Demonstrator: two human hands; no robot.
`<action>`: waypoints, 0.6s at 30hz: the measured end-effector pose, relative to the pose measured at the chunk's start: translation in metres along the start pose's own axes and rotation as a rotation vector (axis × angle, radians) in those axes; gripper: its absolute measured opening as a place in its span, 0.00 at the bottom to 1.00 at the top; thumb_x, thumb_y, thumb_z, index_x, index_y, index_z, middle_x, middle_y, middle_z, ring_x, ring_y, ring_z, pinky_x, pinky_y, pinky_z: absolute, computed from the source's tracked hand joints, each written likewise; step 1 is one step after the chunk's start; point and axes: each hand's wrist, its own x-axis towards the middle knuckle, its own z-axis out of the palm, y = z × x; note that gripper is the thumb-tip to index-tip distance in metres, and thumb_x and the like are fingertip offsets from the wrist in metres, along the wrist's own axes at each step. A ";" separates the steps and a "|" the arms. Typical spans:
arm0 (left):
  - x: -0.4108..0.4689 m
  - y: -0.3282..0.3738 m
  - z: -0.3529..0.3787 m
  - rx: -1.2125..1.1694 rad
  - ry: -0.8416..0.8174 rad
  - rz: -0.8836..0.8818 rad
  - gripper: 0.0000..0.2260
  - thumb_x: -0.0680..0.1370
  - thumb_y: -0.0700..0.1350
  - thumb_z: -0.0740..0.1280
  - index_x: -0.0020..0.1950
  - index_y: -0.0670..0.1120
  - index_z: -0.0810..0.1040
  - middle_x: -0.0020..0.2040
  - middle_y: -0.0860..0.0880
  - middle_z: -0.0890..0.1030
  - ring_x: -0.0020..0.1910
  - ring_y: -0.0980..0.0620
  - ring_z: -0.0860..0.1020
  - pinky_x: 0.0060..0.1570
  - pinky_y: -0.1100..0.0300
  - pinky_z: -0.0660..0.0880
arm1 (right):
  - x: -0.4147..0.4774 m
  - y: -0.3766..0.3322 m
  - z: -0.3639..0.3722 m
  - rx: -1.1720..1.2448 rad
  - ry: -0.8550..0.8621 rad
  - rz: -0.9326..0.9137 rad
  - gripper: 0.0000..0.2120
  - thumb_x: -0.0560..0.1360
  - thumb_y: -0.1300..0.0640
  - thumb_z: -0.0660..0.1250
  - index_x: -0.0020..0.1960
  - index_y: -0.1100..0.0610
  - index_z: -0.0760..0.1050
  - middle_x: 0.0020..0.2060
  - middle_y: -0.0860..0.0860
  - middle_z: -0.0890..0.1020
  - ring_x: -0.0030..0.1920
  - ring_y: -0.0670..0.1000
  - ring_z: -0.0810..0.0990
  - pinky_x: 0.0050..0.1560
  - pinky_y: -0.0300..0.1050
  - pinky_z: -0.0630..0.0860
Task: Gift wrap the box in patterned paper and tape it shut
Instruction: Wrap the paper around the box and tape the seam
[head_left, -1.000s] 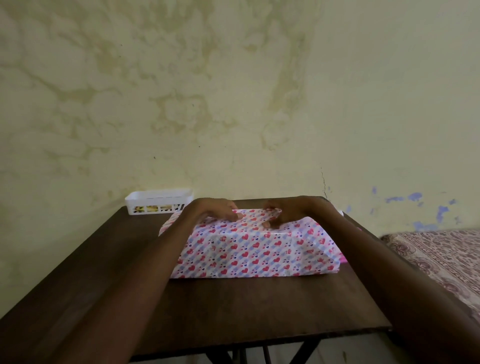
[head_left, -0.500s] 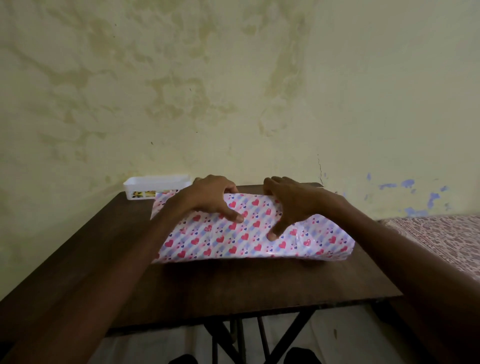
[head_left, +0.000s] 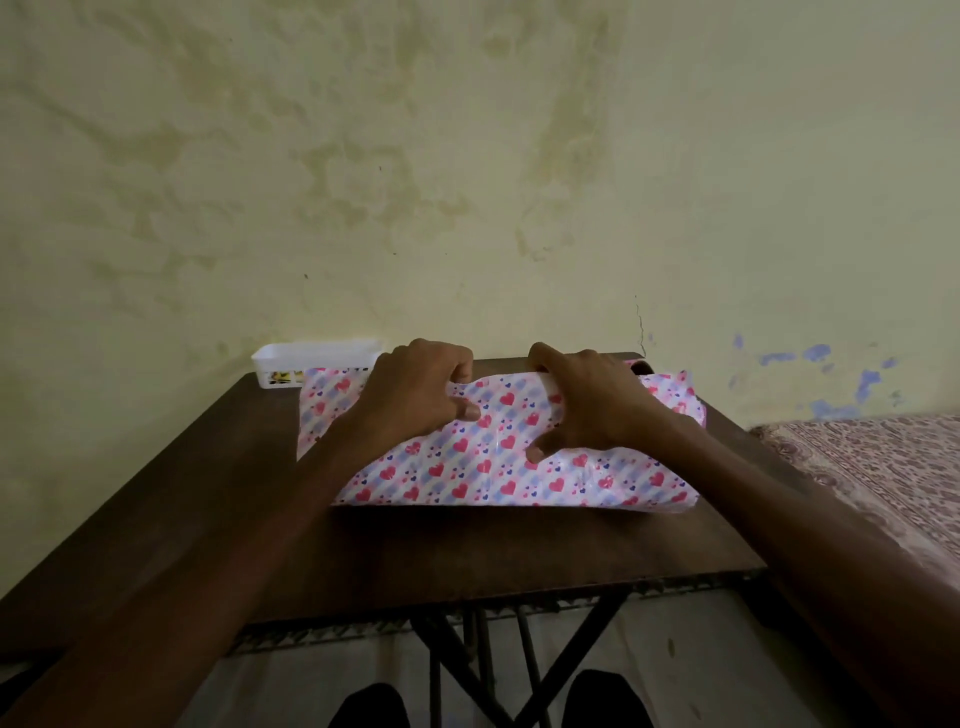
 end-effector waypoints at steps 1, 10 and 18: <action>-0.005 0.000 0.001 0.016 0.032 0.003 0.14 0.70 0.58 0.74 0.40 0.51 0.74 0.40 0.54 0.80 0.38 0.54 0.76 0.34 0.64 0.64 | -0.003 -0.001 0.001 -0.004 0.018 0.002 0.39 0.62 0.37 0.79 0.64 0.49 0.66 0.53 0.49 0.80 0.48 0.50 0.77 0.47 0.43 0.72; -0.031 -0.005 0.033 0.033 0.385 0.249 0.15 0.69 0.52 0.77 0.34 0.46 0.75 0.30 0.49 0.79 0.28 0.52 0.73 0.34 0.60 0.73 | -0.012 -0.004 0.005 -0.030 0.160 0.014 0.17 0.71 0.46 0.75 0.54 0.51 0.75 0.46 0.49 0.82 0.44 0.51 0.79 0.42 0.42 0.69; -0.025 0.001 0.056 0.039 0.317 0.127 0.13 0.66 0.46 0.80 0.37 0.46 0.76 0.30 0.49 0.79 0.27 0.52 0.74 0.35 0.62 0.70 | -0.001 0.008 0.040 -0.020 0.244 0.013 0.10 0.74 0.52 0.72 0.55 0.50 0.77 0.44 0.49 0.84 0.43 0.49 0.80 0.45 0.43 0.74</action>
